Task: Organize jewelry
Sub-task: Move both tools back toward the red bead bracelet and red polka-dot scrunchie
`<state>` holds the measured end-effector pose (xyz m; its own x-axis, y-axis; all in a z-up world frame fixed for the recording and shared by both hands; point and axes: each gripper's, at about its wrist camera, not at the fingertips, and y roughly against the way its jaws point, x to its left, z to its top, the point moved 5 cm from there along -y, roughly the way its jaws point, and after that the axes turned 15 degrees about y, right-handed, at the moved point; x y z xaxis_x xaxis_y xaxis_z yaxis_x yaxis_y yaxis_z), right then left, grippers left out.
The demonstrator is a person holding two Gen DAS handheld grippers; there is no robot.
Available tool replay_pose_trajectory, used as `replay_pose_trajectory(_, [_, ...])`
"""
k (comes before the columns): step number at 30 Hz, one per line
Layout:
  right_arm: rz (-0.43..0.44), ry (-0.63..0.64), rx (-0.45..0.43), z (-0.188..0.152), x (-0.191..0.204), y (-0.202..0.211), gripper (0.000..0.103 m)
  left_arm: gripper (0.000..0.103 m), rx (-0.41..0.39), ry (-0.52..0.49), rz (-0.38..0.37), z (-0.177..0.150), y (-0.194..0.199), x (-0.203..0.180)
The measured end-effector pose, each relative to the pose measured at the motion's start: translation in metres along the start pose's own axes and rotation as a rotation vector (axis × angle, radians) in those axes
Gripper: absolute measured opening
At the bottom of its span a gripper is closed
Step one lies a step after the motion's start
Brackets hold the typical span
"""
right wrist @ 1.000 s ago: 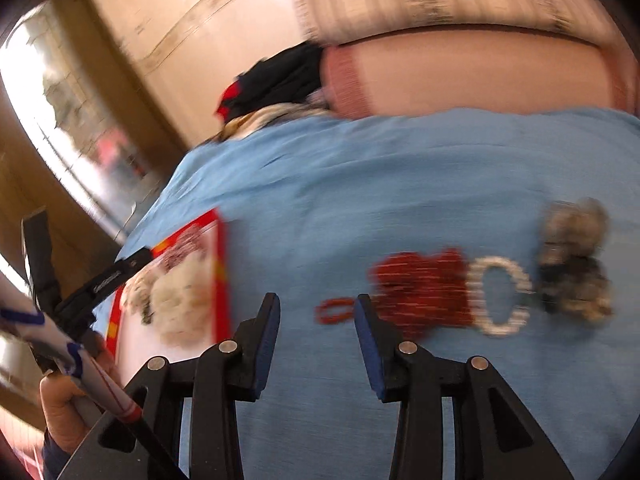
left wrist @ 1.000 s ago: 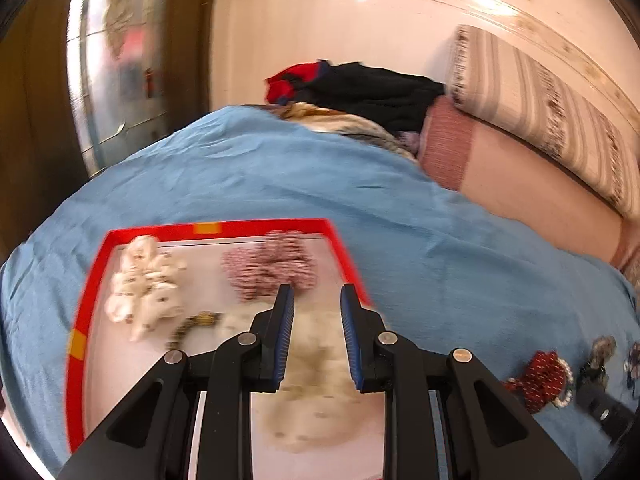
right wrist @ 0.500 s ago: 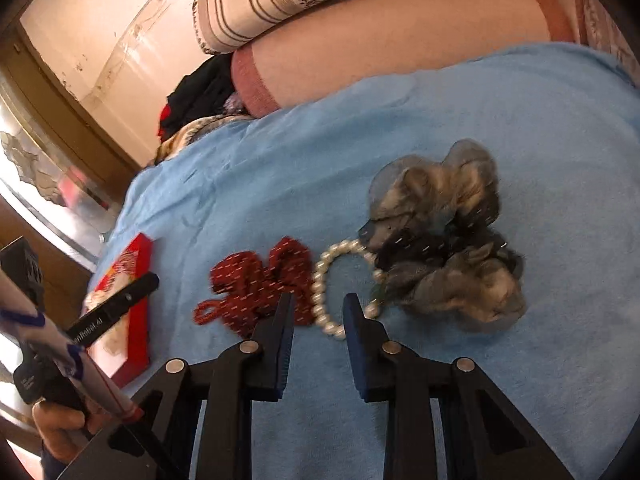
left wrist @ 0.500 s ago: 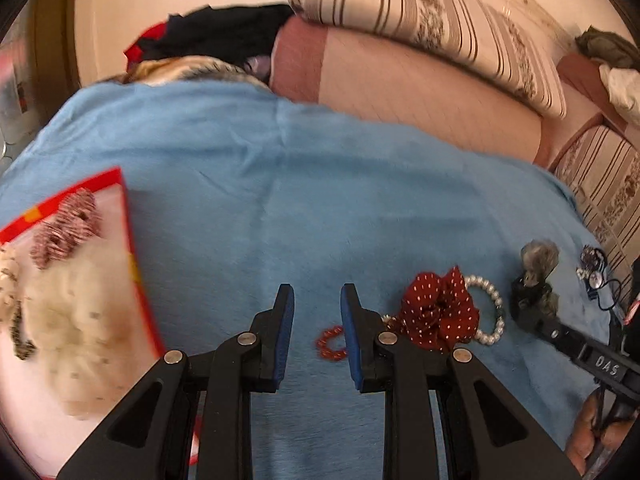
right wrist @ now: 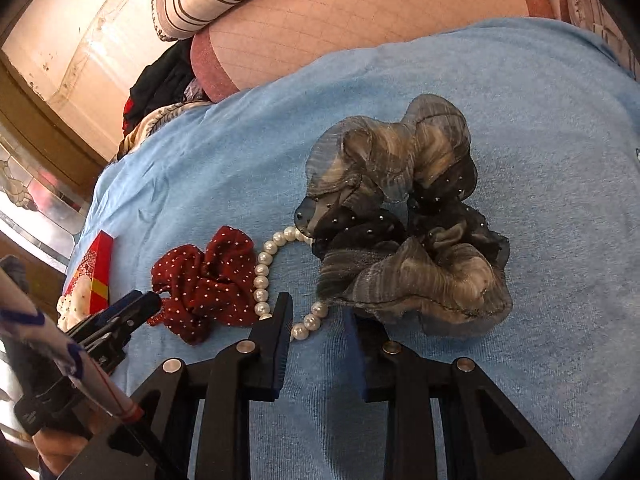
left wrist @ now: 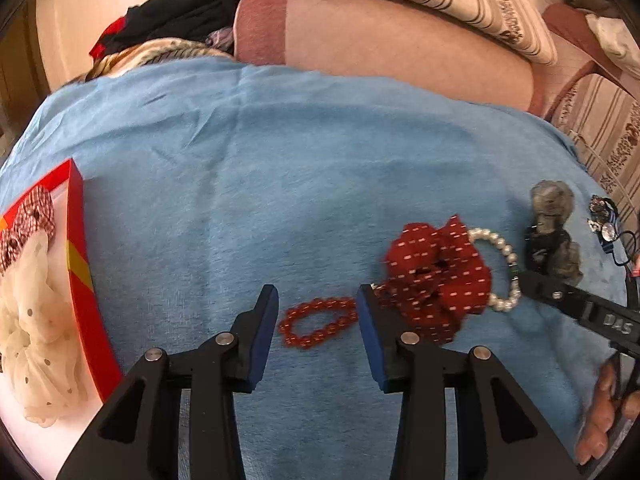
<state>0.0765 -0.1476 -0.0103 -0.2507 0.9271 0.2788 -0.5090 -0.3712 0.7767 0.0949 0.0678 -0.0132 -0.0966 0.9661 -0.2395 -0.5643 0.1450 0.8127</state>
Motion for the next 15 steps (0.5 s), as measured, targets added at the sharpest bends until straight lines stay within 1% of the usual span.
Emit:
replay_pose_trajectory(2, [0.013, 0.014, -0.026, 0.003, 0.006, 0.006, 0.028, 0.039, 0.01, 0.006, 0.002, -0.001, -0.004, 0.003])
replay_pose_trajectory(6, [0.086, 0.078, -0.072, 0.005, 0.03, 0.009, 0.031, 0.039, -0.005, -0.015, 0.031, -0.003, -0.008, 0.006])
replay_pose_trajectory(7, [0.096, 0.09, -0.081, 0.005, 0.036, 0.008, 0.033, 0.036, -0.003, -0.023, 0.04, -0.003, -0.01, 0.005])
replay_pose_trajectory(8, [0.102, 0.103, -0.085, 0.005, 0.041, 0.006, 0.034, 0.03, -0.017, -0.041, 0.061, -0.005, -0.011, 0.005])
replay_pose_trajectory(9, [0.106, 0.123, -0.092, 0.006, 0.048, 0.005, 0.039, 0.026, -0.025, -0.054, 0.071, -0.006, -0.01, 0.004])
replay_pose_trajectory(10, [0.104, 0.139, -0.096, 0.007, 0.054, 0.003, 0.047, 0.012, -0.024, -0.067, 0.073, -0.006, -0.009, 0.002])
replay_pose_trajectory(11, [0.095, 0.16, -0.101, 0.009, 0.059, 0.001, 0.051, 0.007, -0.018, -0.07, 0.072, -0.007, -0.008, 0.001])
replay_pose_trajectory(12, [0.082, 0.173, -0.106, 0.01, 0.063, -0.001, 0.056, 0.007, -0.011, -0.063, 0.069, -0.007, -0.007, 0.002])
replay_pose_trajectory(13, [0.061, 0.183, -0.109, 0.013, 0.066, -0.005, 0.058, 0.007, -0.005, -0.059, 0.065, -0.008, -0.007, 0.003])
replay_pose_trajectory(15, [0.042, 0.198, -0.095, 0.016, 0.07, -0.017, 0.058, 0.007, -0.003, -0.057, 0.063, -0.008, -0.006, 0.005])
